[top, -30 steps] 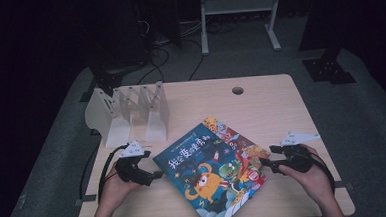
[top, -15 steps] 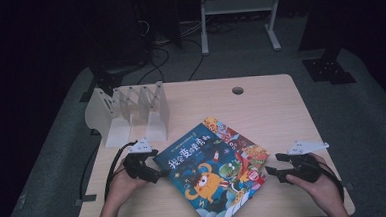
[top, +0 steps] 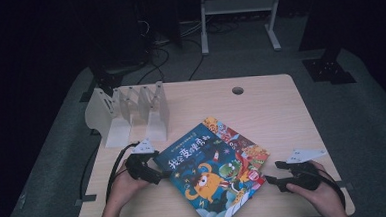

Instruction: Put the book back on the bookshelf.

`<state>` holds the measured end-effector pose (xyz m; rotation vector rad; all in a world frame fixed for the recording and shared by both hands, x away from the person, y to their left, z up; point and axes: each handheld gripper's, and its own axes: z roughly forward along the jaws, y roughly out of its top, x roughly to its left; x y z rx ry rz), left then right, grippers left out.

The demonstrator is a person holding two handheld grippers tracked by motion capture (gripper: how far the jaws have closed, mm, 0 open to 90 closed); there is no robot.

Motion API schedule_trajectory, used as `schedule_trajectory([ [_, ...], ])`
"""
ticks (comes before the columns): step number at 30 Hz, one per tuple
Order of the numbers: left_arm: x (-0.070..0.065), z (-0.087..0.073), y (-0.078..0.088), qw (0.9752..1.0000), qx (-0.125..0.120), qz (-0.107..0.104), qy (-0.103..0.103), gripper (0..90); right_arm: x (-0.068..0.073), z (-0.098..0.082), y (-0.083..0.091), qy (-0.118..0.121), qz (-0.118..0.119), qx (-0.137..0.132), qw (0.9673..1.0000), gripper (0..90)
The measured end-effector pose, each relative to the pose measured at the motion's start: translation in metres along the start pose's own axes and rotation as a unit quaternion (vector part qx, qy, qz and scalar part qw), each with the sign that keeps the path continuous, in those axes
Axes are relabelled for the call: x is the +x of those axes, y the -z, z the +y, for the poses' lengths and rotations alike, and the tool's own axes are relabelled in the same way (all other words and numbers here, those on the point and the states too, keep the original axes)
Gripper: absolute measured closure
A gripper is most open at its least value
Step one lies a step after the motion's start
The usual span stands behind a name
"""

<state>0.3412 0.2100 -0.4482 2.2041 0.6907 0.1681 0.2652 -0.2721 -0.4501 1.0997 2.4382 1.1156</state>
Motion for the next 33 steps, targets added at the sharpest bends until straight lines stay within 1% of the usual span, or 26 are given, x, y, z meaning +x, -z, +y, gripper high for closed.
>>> schedule_trajectory([
  [3,0.0,0.0,0.0,1.0,0.002,-0.004,0.001,2.5,-0.002,-0.001,-0.001,-0.006,0.005,-0.003,1.0,30.9],
  [4,-0.001,0.0,0.0,1.0,0.003,-0.005,-0.001,2.5,-0.002,-0.001,-0.002,-0.006,0.002,-0.004,1.0,31.1],
  [5,-0.001,0.0,0.0,1.0,0.004,-0.007,-0.004,2.3,-0.004,-0.001,-0.002,-0.01,0.001,-0.005,0.9999,30.8],
  [10,-0.002,0.0,-0.001,0.9999,0.004,-0.016,-0.002,2.3,-0.009,0.002,-0.004,-0.009,-0.004,-0.004,0.9999,30.3],
  [16,-0.003,0.0,0.0,0.9996,0.005,-0.027,-0.004,2.3,-0.017,0.011,-0.011,-0.007,-0.02,0.0,0.9998,29.9],
  [23,-0.004,0.0,-0.001,0.9994,0.006,-0.032,-0.007,2.3,-0.025,0.022,-0.02,-0.001,-0.039,0.003,0.9992,30.1],
  [30,-0.005,0.0,-0.001,0.9992,0.007,-0.038,-0.007,2.3,-0.031,0.031,-0.027,-0.003,-0.049,0.005,0.9988,30.0],
  [33,-0.005,0.0,-0.001,0.9992,0.006,-0.04,-0.008,2.3,-0.036,0.038,-0.033,-0.003,-0.054,0.011,0.9985,30.0],
])
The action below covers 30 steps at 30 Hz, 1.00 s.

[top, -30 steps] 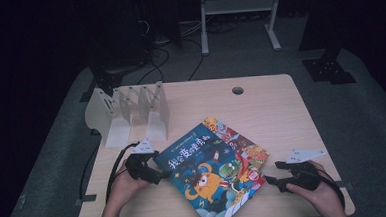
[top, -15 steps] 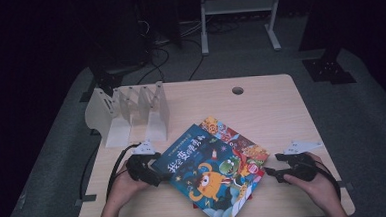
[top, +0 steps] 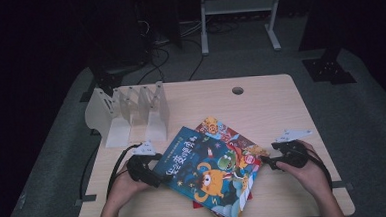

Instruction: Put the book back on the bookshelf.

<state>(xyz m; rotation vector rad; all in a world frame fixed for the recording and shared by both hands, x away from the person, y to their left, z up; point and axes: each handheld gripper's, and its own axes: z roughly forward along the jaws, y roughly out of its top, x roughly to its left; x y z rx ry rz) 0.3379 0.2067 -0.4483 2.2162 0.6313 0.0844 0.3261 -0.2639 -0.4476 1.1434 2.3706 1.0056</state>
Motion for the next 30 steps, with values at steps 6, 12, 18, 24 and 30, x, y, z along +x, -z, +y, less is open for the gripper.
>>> schedule_trajectory([
  [6,0.001,-0.001,0.001,1.0,-0.001,0.0,0.001,2.3,-0.006,0.011,-0.011,-0.001,-0.003,0.003,1.0,29.8],
  [12,0.002,-0.001,0.001,1.0,-0.002,0.0,0.002,1.9,-0.011,0.024,-0.022,0.001,-0.008,0.011,0.9999,29.4],
  [18,0.003,-0.002,0.002,1.0,-0.003,0.001,0.003,1.9,-0.017,0.035,-0.034,-0.007,-0.009,0.012,0.9999,29.4],
  [24,0.001,-0.003,0.005,1.0,-0.005,-0.004,0.006,1.9,-0.021,0.045,-0.043,-0.009,-0.013,0.016,0.9998,29.6],
  [30,-0.004,-0.005,0.009,1.0,-0.004,-0.005,0.007,1.9,-0.022,0.056,-0.052,-0.001,-0.021,0.022,0.9995,30.6],
])
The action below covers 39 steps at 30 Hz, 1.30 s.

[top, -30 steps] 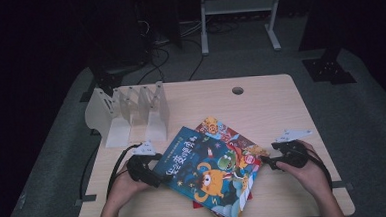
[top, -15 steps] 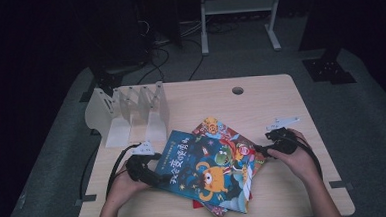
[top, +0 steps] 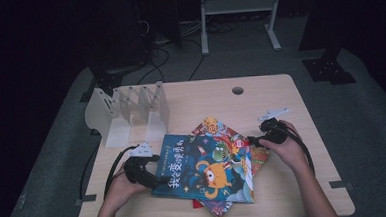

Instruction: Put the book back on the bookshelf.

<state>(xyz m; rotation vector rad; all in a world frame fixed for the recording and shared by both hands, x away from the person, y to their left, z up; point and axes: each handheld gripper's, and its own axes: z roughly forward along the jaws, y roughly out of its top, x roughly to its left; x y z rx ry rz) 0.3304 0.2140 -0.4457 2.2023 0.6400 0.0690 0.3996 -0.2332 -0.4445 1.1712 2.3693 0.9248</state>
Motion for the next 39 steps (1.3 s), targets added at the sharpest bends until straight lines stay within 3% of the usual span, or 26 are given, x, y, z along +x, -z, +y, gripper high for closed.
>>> schedule_trajectory([
  [2,0.0,-0.001,0.001,1.0,0.001,0.0,0.001,2.0,0.0,0.001,0.001,-0.008,0.002,0.0,1.0,32.0],
  [6,0.0,-0.003,0.005,0.9998,-0.006,0.017,0.006,1.9,0.005,-0.007,0.01,-0.011,0.025,-0.016,0.9995,50.1],
  [9,0.001,-0.003,0.008,0.9996,-0.013,0.024,0.012,1.9,0.009,-0.012,0.016,-0.008,0.037,-0.022,0.999,55.3],
  [12,0.002,-0.004,0.012,0.999,-0.014,0.038,0.018,1.9,0.016,-0.025,0.032,0.0,0.078,-0.03,0.9965,73.2],
  [18,0.005,-0.007,0.012,0.9983,-0.01,0.053,0.023,0.6,0.025,-0.038,0.041,0.017,0.121,-0.024,0.9923,89.0],
  [21,0.006,-0.007,0.013,0.9979,-0.008,0.058,0.026,0.0,0.028,-0.041,0.042,0.022,0.134,-0.017,0.9906,89.2],
  [22,0.007,-0.008,0.015,0.9976,-0.009,0.063,0.03,0.0,0.031,-0.044,0.042,0.029,0.151,-0.016,0.9879,89.2],
  [23,0.007,-0.008,0.015,0.9976,-0.009,0.063,0.03,0.0,0.031,-0.044,0.042,0.029,0.151,-0.016,0.9879,89.2],
  [24,0.008,-0.009,0.016,0.9973,-0.01,0.066,0.03,0.0,0.034,-0.046,0.043,0.032,0.164,-0.016,0.9858,89.2],
  [27,0.012,-0.011,0.019,0.9965,-0.012,0.075,0.035,0.0,0.036,-0.047,0.044,0.038,0.166,-0.019,0.9853,89.3],
  [30,0.014,-0.012,0.021,0.9963,-0.015,0.075,0.04,0.0,0.036,-0.049,0.043,0.038,0.161,-0.015,0.9861,89.2],
  [39,0.019,-0.015,0.025,0.9956,-0.021,0.077,0.049,0.0,0.035,-0.048,0.04,0.04,0.172,-0.021,0.9841,89.3],
])
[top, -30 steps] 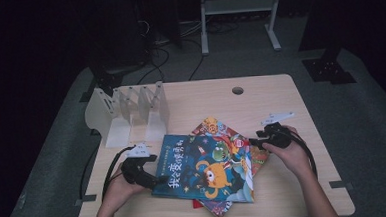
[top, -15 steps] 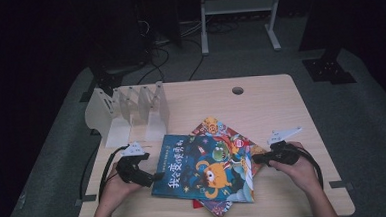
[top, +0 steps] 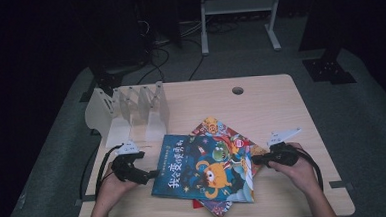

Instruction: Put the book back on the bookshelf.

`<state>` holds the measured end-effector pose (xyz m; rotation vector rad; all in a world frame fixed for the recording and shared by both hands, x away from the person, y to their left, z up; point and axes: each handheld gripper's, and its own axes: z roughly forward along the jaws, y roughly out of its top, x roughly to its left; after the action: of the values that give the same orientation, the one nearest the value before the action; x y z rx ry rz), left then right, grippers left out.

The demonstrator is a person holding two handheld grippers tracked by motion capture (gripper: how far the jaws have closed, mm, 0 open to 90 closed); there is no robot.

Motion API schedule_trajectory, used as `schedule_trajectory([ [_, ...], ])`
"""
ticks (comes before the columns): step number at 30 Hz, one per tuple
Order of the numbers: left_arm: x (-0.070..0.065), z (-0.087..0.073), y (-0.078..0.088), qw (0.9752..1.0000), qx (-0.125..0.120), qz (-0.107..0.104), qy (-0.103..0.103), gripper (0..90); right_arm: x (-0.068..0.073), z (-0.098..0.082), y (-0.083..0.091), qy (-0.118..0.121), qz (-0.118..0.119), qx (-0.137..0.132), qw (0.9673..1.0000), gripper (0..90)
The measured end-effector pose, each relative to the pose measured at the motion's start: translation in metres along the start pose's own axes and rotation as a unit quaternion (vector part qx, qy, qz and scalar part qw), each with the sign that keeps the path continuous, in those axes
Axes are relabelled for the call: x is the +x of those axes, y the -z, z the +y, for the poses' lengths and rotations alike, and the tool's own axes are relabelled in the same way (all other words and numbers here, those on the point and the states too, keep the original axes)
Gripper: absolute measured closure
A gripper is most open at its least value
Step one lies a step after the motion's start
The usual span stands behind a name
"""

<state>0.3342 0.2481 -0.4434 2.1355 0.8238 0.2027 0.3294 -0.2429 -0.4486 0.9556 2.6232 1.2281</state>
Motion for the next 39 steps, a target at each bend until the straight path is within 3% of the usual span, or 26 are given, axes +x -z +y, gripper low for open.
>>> schedule_trajectory([
  [4,0.001,0.001,0.003,0.9999,-0.01,-0.001,0.0,0.0,0.003,0.004,-0.004,0.014,0.001,0.004,0.9999,89.3],
  [24,0.005,0.0,-0.001,0.9999,-0.006,-0.006,0.006,0.0,0.001,0.01,-0.014,0.02,0.008,-0.007,0.9997,89.3],
  [36,0.004,-0.001,-0.003,0.9998,0.0,-0.016,0.011,0.0,0.013,0.021,-0.027,0.039,0.021,-0.005,0.999,89.3],
  [39,0.006,-0.004,-0.003,0.9997,0.005,-0.016,0.02,0.0,0.017,0.022,-0.029,0.042,0.025,-0.003,0.9988,89.3],
])
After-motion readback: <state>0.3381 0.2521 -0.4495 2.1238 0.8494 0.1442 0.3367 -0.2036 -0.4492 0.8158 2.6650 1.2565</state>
